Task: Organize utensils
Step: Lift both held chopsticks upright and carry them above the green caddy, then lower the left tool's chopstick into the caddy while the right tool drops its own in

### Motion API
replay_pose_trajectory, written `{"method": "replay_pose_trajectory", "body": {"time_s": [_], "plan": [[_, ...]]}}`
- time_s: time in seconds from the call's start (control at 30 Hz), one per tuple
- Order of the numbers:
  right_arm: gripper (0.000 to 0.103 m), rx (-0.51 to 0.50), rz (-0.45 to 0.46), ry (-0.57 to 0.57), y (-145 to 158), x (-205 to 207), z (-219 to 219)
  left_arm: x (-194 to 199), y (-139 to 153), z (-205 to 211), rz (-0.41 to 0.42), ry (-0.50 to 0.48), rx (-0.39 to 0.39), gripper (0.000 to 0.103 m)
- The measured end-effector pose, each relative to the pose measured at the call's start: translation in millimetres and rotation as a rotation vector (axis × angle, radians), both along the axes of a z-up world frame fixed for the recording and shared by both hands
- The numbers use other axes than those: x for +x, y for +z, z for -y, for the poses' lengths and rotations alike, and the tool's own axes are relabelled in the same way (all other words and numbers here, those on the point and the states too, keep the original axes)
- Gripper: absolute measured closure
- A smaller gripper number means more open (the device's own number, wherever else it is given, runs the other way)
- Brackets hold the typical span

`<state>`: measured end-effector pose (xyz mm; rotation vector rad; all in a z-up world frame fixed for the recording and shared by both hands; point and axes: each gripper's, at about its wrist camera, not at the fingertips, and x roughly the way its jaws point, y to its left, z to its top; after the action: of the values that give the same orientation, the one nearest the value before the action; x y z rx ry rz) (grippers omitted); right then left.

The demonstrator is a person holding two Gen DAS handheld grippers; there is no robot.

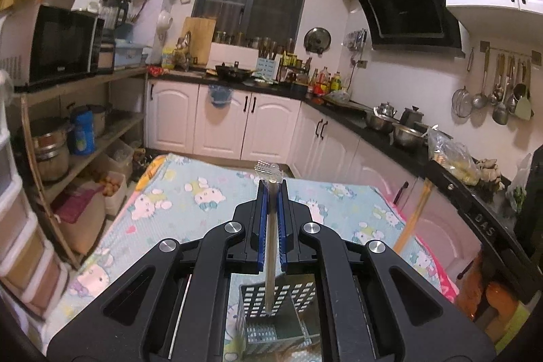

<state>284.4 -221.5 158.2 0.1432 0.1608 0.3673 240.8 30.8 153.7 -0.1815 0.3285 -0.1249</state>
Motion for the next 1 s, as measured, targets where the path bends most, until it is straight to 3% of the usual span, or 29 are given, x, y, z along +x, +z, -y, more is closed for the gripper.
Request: {"method": "replay_pose_trajectory", "body": {"time_s": [0.43, 1.0], "plan": [[0.098, 0.019, -0.047, -0.017, -57, 20, -11, 4, -50, -7, -0.073, -0.020, -0.054, 0.102], [0.097, 0.023, -0.110, -0.015, -79, 10, -3, 1, -71, -14, -0.118, -0.016, -0.080, 0.102]]}}
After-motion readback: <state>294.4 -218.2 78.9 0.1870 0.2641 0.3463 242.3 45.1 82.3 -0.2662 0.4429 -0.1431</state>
